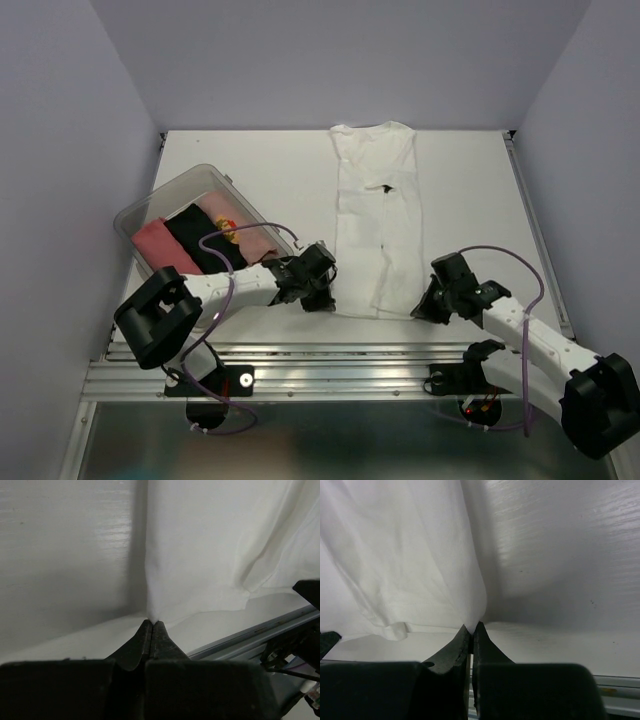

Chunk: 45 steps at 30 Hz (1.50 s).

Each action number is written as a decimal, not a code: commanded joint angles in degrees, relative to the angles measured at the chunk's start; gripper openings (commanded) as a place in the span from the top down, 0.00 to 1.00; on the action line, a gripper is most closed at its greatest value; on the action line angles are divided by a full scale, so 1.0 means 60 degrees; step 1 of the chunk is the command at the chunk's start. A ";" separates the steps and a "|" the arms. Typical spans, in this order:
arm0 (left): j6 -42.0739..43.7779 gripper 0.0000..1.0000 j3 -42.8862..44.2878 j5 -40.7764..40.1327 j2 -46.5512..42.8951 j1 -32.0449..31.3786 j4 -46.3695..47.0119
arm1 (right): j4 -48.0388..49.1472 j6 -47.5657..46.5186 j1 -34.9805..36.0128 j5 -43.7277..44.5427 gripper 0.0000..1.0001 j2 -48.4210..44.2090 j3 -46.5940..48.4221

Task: Roll the t-shirts
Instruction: Roll the T-shirt to the center of the board.

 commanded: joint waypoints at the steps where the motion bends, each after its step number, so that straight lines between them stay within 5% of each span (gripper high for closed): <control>1: -0.0017 1.00 0.0516 -0.0115 -0.0443 -0.0210 -0.0497 | -0.0579 0.0085 0.0013 0.0191 0.99 -0.0335 0.0187; 29: -0.0018 1.00 0.0706 0.0193 -0.0809 -0.0840 -0.0936 | -0.2001 0.0100 0.0013 0.0205 0.99 -0.1537 0.0846; 45: -0.0296 1.00 0.2611 -0.0965 -0.0077 -0.0240 -0.1815 | -0.1679 -0.0354 0.0013 0.1830 0.99 -0.0396 0.2560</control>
